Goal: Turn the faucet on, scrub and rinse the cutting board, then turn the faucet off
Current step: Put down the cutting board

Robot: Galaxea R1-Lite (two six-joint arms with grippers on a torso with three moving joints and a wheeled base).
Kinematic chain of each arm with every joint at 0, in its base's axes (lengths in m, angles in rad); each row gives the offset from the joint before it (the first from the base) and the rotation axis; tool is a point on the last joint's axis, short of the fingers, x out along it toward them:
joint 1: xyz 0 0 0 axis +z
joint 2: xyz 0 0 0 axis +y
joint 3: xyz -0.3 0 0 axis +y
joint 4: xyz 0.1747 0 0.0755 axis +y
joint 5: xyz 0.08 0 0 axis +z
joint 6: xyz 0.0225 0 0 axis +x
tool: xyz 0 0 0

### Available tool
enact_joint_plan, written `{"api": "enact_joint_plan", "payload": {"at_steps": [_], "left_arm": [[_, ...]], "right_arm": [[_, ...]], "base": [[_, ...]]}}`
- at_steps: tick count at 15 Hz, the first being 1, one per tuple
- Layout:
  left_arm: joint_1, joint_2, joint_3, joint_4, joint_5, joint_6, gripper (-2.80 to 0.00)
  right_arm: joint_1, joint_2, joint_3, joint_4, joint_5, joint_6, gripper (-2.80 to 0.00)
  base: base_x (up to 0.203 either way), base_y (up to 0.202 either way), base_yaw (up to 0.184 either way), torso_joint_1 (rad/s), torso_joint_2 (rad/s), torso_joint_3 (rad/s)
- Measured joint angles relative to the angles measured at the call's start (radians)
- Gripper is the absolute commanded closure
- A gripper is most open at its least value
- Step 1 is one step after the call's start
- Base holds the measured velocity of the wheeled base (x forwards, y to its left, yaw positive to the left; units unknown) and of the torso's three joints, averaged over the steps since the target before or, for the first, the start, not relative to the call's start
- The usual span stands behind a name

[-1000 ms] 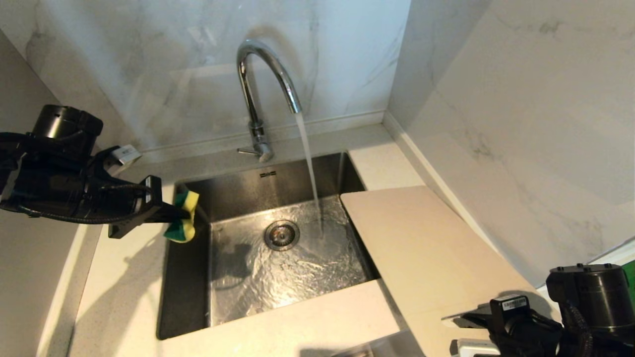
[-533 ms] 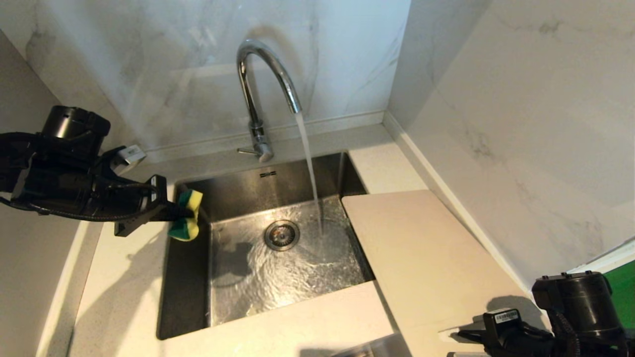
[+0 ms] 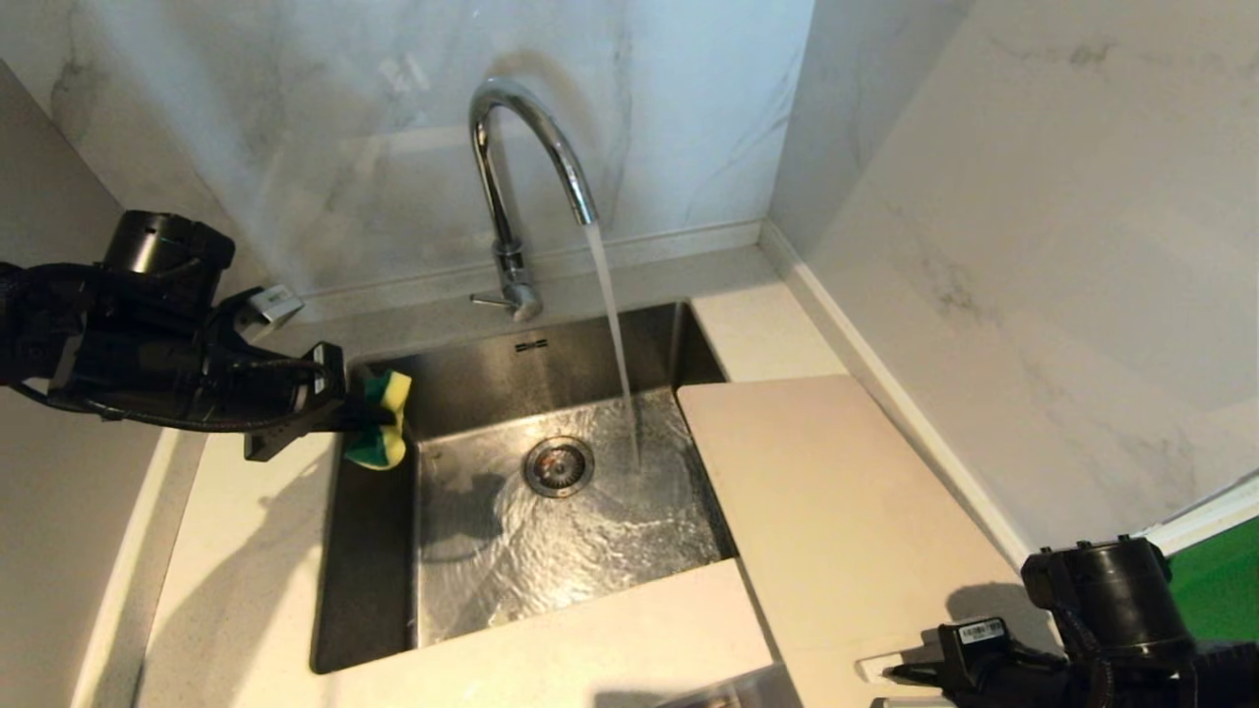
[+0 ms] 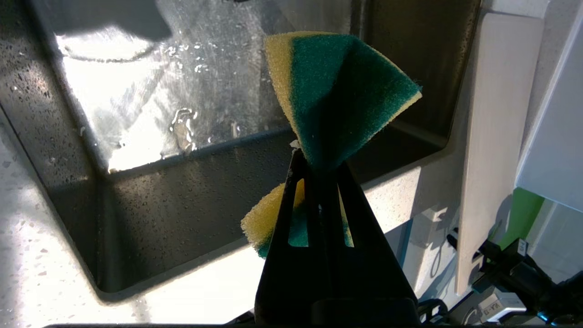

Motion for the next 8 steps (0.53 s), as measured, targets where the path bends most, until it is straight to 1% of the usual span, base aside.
{"api": "enact_joint_plan", "payload": {"at_steps": [2, 5, 8], "left_arm": [[0.0, 0.003, -0.003, -0.001, 0.0, 0.0, 0.0], [0.001, 0.013, -0.004, -0.004, 0.0, 0.0, 0.0], [0.001, 0.031, -0.01, -0.006, 0.0, 0.002, 0.0]], "right_arm": [[0.004, 0.029, -0.005, 0.0, 0.01, 0.0, 0.0], [0.04, 0.079, -0.031, 0.003, 0.021, 0.003, 0.0], [0.068, 0.117, -0.069, 0.049, 0.054, 0.002, 0.0]], "base": [[0.0, 0.0, 0.0, 0.0, 0.0, 0.0], [0.0, 0.0, 0.0, 0.0, 0.0, 0.0], [0.0, 0.0, 0.0, 0.0, 0.0, 0.0]]}}
